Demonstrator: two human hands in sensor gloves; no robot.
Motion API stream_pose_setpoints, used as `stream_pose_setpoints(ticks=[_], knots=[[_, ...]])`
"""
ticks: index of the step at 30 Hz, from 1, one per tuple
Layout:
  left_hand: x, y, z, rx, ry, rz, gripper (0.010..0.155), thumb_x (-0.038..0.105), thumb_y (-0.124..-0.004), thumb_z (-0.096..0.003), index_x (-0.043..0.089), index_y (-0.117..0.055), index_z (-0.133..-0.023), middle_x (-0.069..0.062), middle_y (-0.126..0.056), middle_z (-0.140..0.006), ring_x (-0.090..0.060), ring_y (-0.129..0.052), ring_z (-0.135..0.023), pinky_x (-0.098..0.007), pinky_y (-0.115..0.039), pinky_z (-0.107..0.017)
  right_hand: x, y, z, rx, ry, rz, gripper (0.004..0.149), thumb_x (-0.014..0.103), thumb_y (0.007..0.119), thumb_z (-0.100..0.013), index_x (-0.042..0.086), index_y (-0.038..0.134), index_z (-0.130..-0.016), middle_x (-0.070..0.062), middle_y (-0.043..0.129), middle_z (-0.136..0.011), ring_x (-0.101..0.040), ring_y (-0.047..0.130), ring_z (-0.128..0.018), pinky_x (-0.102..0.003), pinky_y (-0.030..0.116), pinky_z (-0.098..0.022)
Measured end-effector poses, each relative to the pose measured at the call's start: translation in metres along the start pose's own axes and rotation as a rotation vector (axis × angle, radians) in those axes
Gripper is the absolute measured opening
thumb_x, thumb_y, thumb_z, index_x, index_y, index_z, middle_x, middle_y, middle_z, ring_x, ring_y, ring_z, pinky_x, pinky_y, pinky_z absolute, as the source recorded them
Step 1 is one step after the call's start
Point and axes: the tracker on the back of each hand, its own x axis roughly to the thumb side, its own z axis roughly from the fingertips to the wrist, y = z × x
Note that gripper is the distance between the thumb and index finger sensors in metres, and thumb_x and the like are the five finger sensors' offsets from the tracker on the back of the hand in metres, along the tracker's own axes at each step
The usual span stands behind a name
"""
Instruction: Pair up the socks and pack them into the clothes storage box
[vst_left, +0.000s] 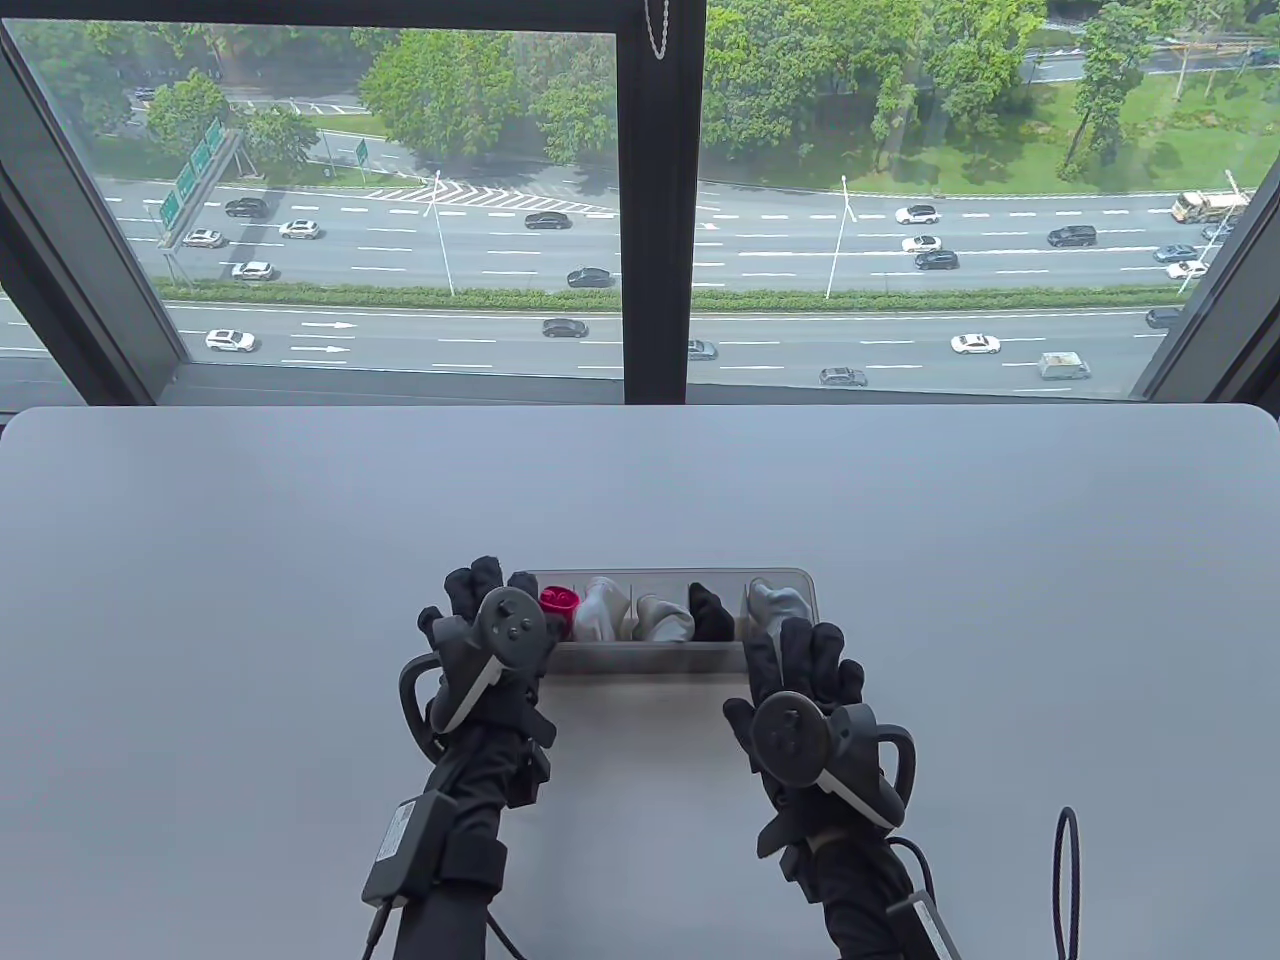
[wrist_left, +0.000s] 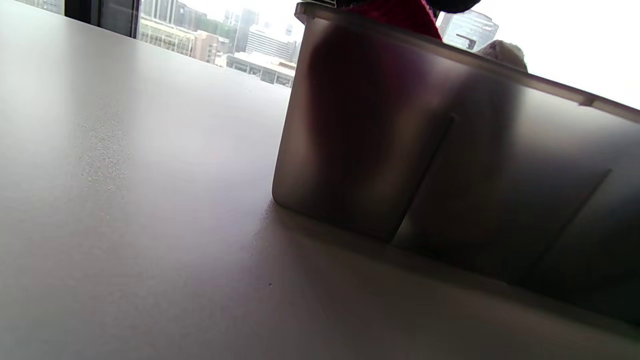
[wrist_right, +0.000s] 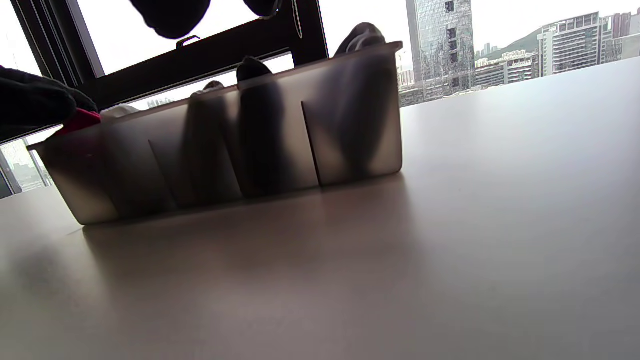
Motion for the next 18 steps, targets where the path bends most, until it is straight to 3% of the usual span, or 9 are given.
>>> stream_pose_setpoints(ticks=[2,5,9,13,18], knots=[[-0.008,0.008,0.018,-0.056,-0.049,-0.022,0.067,0.048,-0.051,-0.0587,0.026,-0.028,-0.118,-0.004,-0.004,-0.121,-0.033,0.005,-0.112,-0.067,-0.001,-0.074,-0.001,0.002,0.0,0.017,0.001,-0.001,0.068,0.043,0.058,-0.061,0.014,0.027,-0.116,-0.025,0.008,-0.119,-0.049,0.003,-0.103,-0.067,0.018,-0.073],[-0.025,0.01,0.048,-0.11,-0.07,-0.099,0.068,0.05,-0.047,-0.059,0.03,-0.018,-0.117,-0.002,0.007,-0.119,-0.032,0.014,-0.109,-0.066,0.005,-0.071,-0.002,0.004,0.0,0.05,-0.01,0.001,0.07,0.045,0.056,-0.061,0.015,0.025,-0.116,-0.024,0.005,-0.119,-0.048,-0.001,-0.102,-0.067,0.014,-0.072],[-0.046,-0.009,0.079,-0.143,-0.099,-0.149,0.069,0.054,-0.043,-0.0591,0.034,-0.005,-0.113,-0.002,0.018,-0.114,-0.034,0.023,-0.103,-0.068,0.009,-0.068,-0.001,0.006,0.002,0.073,-0.028,0.054,0.07,0.047,0.054,-0.061,0.018,0.023,-0.116,-0.024,0.001,-0.118,-0.048,-0.005,-0.101,-0.069,0.011,-0.07],[-0.048,-0.021,0.083,-0.27,-0.073,-0.237,0.071,0.057,-0.041,-0.0584,0.036,0.002,-0.11,-0.002,0.024,-0.11,-0.035,0.027,-0.1,-0.068,0.01,-0.066,0.0,0.011,0.003,0.121,-0.028,0.081,0.07,0.049,0.051,-0.061,0.019,0.019,-0.116,-0.024,-0.003,-0.117,-0.049,-0.01,-0.098,-0.071,0.008,-0.069],[-0.04,-0.025,0.082,-0.248,-0.1,-0.262,0.071,0.057,-0.04,-0.0584,0.035,0.004,-0.11,-0.005,0.024,-0.109,-0.036,0.026,-0.1,-0.069,0.01,-0.066,-0.005,0.019,0.003,0.232,0.008,0.138,0.072,0.052,0.048,-0.062,0.021,0.011,-0.115,-0.024,-0.012,-0.114,-0.05,-0.015,-0.096,-0.072,0.006,-0.067]])
